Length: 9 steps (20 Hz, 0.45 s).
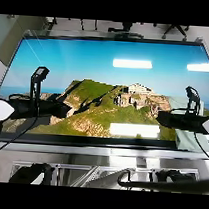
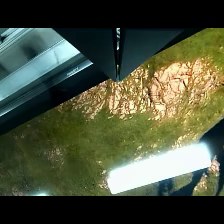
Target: Fold the shirts.
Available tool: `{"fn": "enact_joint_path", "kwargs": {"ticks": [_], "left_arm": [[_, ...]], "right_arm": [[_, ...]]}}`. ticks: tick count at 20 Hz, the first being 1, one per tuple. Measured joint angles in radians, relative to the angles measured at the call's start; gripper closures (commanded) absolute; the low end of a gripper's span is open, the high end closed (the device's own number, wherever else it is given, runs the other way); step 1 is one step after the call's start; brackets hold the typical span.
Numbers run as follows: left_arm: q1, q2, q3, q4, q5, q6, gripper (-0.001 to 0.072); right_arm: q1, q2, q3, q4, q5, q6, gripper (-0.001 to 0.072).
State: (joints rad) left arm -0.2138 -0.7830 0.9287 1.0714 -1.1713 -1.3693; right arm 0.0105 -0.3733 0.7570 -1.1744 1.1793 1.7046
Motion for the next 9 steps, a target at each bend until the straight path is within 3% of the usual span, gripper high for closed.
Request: {"fn": "enact_joint_path", "kwargs": {"ticks": [9], "left_arm": [[-0.007, 0.12, -0.077, 0.0, 0.062, -0.004, 0.0694]], "right_arm": [[0.015, 0.006, -0.013, 0.009, 0.023, 0.0, 0.0691]]}}
